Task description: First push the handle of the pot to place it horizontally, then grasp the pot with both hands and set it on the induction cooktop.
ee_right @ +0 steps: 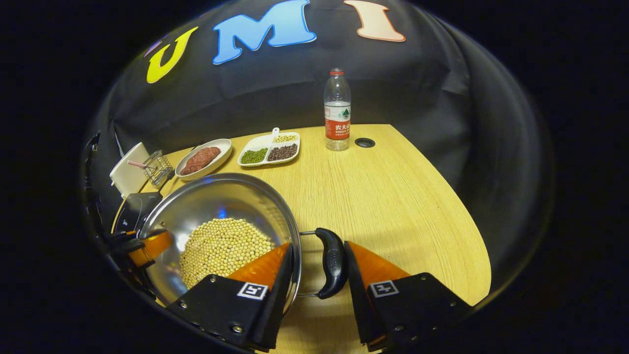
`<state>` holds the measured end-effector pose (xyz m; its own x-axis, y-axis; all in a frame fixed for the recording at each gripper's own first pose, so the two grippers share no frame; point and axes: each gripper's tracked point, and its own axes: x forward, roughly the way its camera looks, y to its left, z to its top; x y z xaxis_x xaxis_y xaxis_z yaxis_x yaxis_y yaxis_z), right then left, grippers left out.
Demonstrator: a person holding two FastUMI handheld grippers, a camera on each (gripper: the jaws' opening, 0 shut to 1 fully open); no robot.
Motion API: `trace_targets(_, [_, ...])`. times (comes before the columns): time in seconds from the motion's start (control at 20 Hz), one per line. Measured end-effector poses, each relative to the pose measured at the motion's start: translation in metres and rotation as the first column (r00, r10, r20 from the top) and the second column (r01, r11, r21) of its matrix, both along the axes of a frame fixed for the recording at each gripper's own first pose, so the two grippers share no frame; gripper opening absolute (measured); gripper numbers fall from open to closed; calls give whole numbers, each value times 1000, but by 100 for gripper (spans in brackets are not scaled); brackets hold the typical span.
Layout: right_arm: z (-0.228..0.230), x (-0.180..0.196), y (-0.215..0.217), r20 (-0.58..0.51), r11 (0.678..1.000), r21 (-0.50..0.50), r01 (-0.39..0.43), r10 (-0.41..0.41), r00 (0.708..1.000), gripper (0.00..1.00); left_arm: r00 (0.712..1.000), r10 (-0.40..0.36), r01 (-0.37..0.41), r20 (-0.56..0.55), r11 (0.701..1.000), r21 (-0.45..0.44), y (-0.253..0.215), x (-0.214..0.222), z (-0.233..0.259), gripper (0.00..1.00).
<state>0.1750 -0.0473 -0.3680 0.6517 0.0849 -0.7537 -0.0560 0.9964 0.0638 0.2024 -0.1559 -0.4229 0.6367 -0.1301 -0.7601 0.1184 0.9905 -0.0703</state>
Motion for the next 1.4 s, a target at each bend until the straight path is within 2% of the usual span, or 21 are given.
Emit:
trace_targets(0.1, [1, -2, 0, 5, 1000, -20, -7, 7, 1000, 58, 1000, 4, -3, 8, 1000, -20, -1, 3, 1, 77])
trace_targets(0.15, [0, 1, 1, 5, 999, -31, -12, 12, 1000, 52, 1000, 9, -9, 2, 1000, -28, 0, 2, 2, 77])
trace_targets(0.2, [1, 2, 1, 7, 999, -38, -19, 19, 1000, 52, 1000, 12, -12, 9, 1000, -24, 0, 4, 1, 71])
trace_targets(0.35, [2, 3, -2, -2, 999, -35, -22, 22, 1000, 52, 1000, 19, -19, 25, 1000, -9, -2, 4, 7, 65])
trace_targets(0.5, [14, 3, -4, 17, 999, -34, -33, 33, 999, 52, 998, 26, -26, 56, 1000, 0, -3, 2, 23, 65])
trace_targets(0.6, [26, 3, -2, 35, 999, -35, -42, 43, 998, 52, 997, 45, -45, 60, 999, -15, 2, -3, 32, 73])
trace_targets(0.65, [32, 2, -1, 42, 998, -41, -47, 49, 998, 52, 997, 55, -53, 59, 998, -21, 5, -5, 35, 65])
trace_targets(0.75, [41, -1, 4, 49, 997, -54, -51, 54, 997, 52, 996, 66, -64, 68, 998, -26, 12, -8, 41, 65])
trace_targets(0.85, [50, -6, 11, 58, 996, -69, -52, 56, 997, 52, 994, 73, -71, 77, 997, -30, 21, -11, 49, 72])
trace_targets(1.05, [63, -18, 37, 60, 995, -89, -40, 46, 997, 52, 995, 69, -66, 73, 997, -38, 49, -17, 57, 69])
trace_targets(1.1, [65, -23, 46, 60, 995, -91, -36, 41, 997, 46, 995, 69, -66, 72, 997, -41, 58, -18, 58, 69])
trace_targets(1.15, [67, -26, 53, 60, 995, -90, -32, 38, 998, 52, 994, 67, -64, 81, 997, -41, 68, -18, 61, 65])
trace_targets(1.25, [74, -32, 71, 63, 996, -85, -18, 23, 998, 52, 995, 52, -49, 90, 998, -40, 88, -16, 66, 72])
trace_targets(1.3, [75, -36, 79, 64, 996, -85, -11, 16, 998, 52, 995, 44, -40, 89, 998, -42, 97, -15, 66, 72])
trace_targets(1.35, [77, -38, 88, 69, 996, -87, -4, 10, 998, 46, 995, 35, -31, 92, 999, -44, 106, -12, 68, 72])
trace_targets(1.4, [80, -40, 97, 70, 996, -88, 2, 4, 998, 52, 995, 30, -26, 97, 999, -43, 116, -10, 70, 69])
